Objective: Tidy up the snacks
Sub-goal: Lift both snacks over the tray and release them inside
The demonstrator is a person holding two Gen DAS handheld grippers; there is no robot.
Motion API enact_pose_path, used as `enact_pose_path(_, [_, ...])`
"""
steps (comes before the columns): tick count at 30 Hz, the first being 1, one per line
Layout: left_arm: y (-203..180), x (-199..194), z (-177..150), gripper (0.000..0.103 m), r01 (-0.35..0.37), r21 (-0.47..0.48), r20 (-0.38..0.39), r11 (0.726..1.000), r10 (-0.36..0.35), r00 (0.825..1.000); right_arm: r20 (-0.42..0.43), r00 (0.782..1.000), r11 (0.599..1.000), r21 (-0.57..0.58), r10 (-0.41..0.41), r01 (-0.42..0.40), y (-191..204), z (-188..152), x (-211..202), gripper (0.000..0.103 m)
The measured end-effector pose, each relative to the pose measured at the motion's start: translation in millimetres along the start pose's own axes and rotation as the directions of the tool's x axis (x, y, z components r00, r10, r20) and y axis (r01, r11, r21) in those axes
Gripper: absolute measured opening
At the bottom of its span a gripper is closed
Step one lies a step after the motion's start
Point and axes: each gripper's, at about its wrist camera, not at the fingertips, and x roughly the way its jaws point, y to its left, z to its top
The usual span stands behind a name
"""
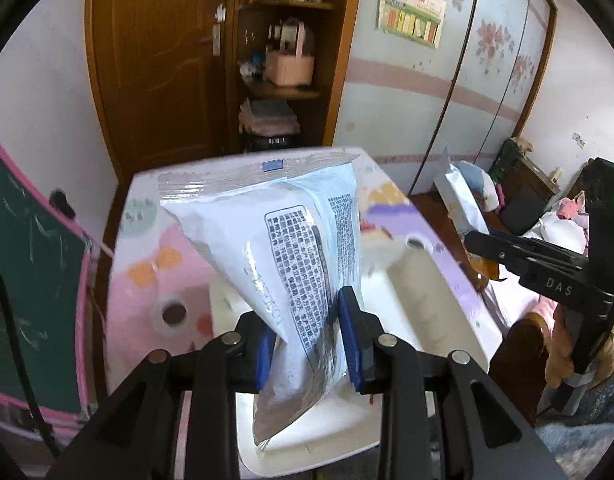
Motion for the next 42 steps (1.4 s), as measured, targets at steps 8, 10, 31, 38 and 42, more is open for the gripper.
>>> enact_pose_path(8, [-13.4, 51.9, -19.6, 0.013, 0.039, 0.005, -0.106, 0.999, -0.039, 0.994, -0.217, 0.976, 0.999, 0.035, -0.028, 0.036, -6.0, -42.3, 49.3, 0.038])
enact_pose_path(10, [-21.3, 57.5, -14.3, 0.012, 0.066, 0.014, -0.096, 0.998, -0.065, 0.993, -0.25, 0.968, 0.998, 0.039, -0.036, 0.047, -6.5, -51.2, 57.3, 0.038])
enact_pose_path(31, [13.7, 99.6, -15.4, 0.037, -0.021, -0.164, -0.183, 0.986, -0.009, 0.983, -0.412, 0.908, 0.99, 0.08, -0.072, 0.115, -18.4, -71.1, 91.0, 0.045])
enact_pose_path(38, [0.9, 104.2, -15.5, 0.054, -0.036, -0.114, -0.18, 0.993, 0.015, 0.984, -0.398, 0.913, 0.993, 0.041, -0.086, 0.112, -11.6, -69.4, 89.8, 0.045])
enact_pose_path(42, [-2.3, 106.6, -17.2, 0.063, -0.027, -0.111, -0.187, 0.993, 0.005, 0.982, -0.395, 0.914, 0.993, 0.038, -0.086, 0.11, -10.9, -68.7, 89.8, 0.045])
